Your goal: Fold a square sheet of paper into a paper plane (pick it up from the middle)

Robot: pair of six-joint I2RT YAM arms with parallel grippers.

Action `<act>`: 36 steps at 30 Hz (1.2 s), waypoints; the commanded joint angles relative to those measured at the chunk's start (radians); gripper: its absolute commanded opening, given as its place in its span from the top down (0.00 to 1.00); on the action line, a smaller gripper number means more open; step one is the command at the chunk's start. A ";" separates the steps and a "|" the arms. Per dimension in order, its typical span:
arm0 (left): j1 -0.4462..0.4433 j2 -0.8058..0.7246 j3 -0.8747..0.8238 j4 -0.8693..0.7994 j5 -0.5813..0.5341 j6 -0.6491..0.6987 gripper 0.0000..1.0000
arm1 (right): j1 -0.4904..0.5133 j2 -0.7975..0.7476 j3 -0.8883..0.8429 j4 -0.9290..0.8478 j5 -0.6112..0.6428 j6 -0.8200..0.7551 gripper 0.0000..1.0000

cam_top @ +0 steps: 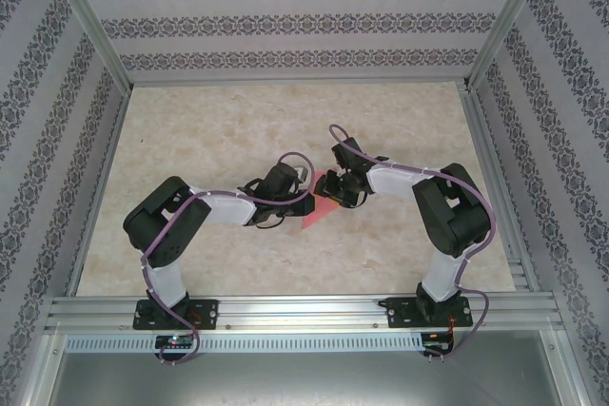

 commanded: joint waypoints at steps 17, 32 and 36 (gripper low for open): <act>0.011 0.036 0.022 -0.022 0.002 0.001 0.89 | 0.021 0.185 -0.074 -0.121 0.164 -0.029 0.54; 0.010 0.063 0.048 -0.095 -0.011 -0.001 0.91 | 0.012 0.127 -0.075 -0.101 0.114 -0.023 0.54; 0.011 0.067 0.048 -0.127 -0.018 0.004 0.93 | -0.022 -0.016 -0.074 -0.034 0.024 -0.031 0.54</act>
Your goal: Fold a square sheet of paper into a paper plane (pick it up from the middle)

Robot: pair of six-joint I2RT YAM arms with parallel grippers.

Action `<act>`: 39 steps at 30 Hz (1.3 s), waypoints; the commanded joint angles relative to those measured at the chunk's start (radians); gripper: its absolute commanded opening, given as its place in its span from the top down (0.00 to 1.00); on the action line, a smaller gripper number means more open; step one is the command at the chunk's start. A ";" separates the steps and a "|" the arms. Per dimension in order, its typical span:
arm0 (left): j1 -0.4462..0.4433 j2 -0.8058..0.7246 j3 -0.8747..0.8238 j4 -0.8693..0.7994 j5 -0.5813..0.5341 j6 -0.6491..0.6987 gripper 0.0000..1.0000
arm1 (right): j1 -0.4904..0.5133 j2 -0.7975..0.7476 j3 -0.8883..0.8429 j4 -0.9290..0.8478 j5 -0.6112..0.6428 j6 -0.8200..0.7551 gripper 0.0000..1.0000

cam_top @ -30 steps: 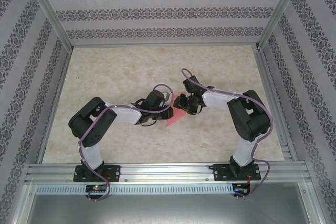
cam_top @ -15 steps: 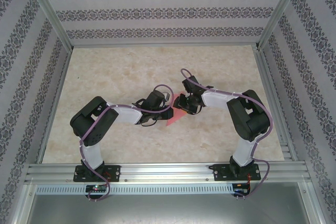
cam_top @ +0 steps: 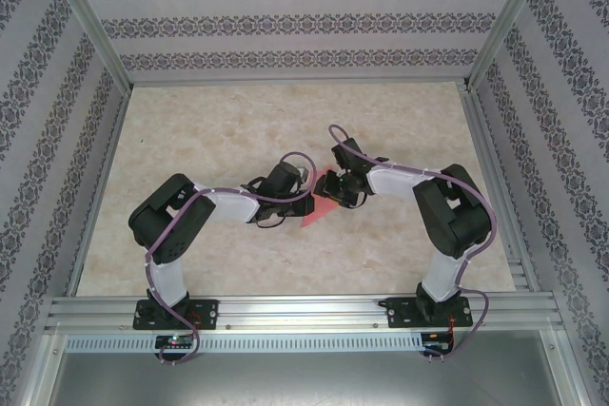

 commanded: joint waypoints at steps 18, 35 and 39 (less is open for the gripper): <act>0.009 0.048 0.008 -0.105 -0.011 0.007 0.99 | -0.067 -0.110 -0.094 0.187 -0.264 -0.201 0.95; 0.009 0.051 0.017 -0.125 -0.006 0.000 1.00 | -0.045 0.030 -0.070 0.224 -0.331 -0.221 1.00; 0.008 0.049 0.018 -0.138 -0.001 0.003 1.00 | -0.050 0.051 -0.064 0.203 -0.307 -0.237 1.00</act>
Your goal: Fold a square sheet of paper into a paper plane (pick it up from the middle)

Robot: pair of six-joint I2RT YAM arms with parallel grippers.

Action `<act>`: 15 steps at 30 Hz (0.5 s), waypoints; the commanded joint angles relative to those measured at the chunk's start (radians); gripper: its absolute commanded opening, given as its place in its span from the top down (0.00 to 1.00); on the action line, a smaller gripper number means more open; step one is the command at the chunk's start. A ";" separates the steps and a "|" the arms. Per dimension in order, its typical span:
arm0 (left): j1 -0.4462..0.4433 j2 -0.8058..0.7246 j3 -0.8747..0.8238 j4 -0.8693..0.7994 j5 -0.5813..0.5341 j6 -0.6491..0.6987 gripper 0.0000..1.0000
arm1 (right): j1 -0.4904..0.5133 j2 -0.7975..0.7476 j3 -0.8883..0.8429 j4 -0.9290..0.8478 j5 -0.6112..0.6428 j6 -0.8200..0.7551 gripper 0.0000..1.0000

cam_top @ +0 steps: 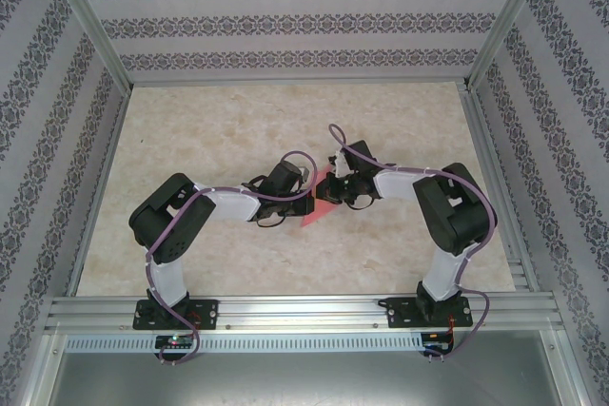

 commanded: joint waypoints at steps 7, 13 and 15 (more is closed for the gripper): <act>0.009 0.039 -0.013 -0.113 0.019 0.019 1.00 | -0.038 0.056 0.022 -0.011 0.017 -0.054 1.00; 0.009 0.040 -0.022 -0.115 0.034 0.030 1.00 | -0.079 0.083 0.051 -0.029 0.031 -0.079 1.00; 0.009 0.038 -0.024 -0.120 0.038 0.041 1.00 | -0.091 0.087 0.067 -0.042 0.032 -0.090 1.00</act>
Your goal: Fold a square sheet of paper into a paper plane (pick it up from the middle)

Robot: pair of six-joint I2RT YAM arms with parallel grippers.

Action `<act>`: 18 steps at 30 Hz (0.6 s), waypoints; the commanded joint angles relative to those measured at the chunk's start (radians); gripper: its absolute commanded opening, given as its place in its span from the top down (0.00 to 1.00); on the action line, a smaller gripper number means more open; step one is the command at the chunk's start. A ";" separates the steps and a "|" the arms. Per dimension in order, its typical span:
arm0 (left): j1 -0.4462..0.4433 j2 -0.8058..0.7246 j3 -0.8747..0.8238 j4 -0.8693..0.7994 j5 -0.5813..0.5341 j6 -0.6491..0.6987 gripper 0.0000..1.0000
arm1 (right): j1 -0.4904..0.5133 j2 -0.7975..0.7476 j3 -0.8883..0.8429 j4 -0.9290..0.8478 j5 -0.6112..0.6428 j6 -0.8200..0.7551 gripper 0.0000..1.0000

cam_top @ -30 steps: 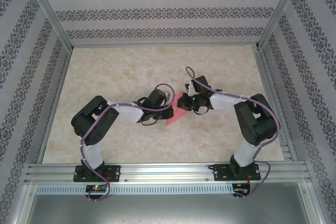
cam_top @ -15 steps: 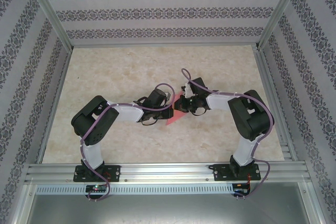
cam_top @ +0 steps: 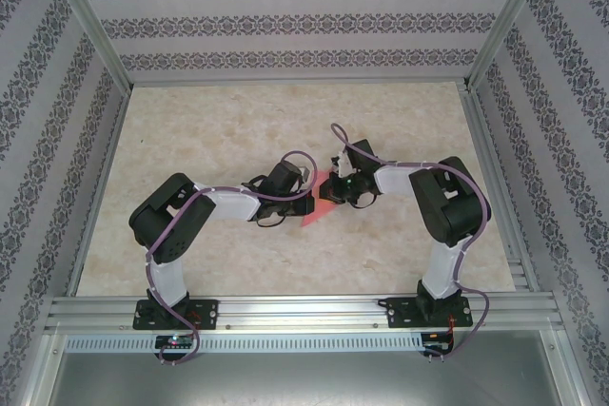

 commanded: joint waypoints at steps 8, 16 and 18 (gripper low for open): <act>0.009 0.037 -0.023 -0.131 0.031 0.070 1.00 | -0.048 0.001 0.071 -0.022 0.048 -0.047 1.00; 0.008 0.040 -0.013 -0.133 0.026 0.070 1.00 | 0.031 -0.073 -0.007 0.027 0.021 -0.018 1.00; 0.008 0.039 -0.010 -0.135 0.025 0.067 1.00 | 0.050 -0.066 -0.017 0.031 0.023 -0.013 1.00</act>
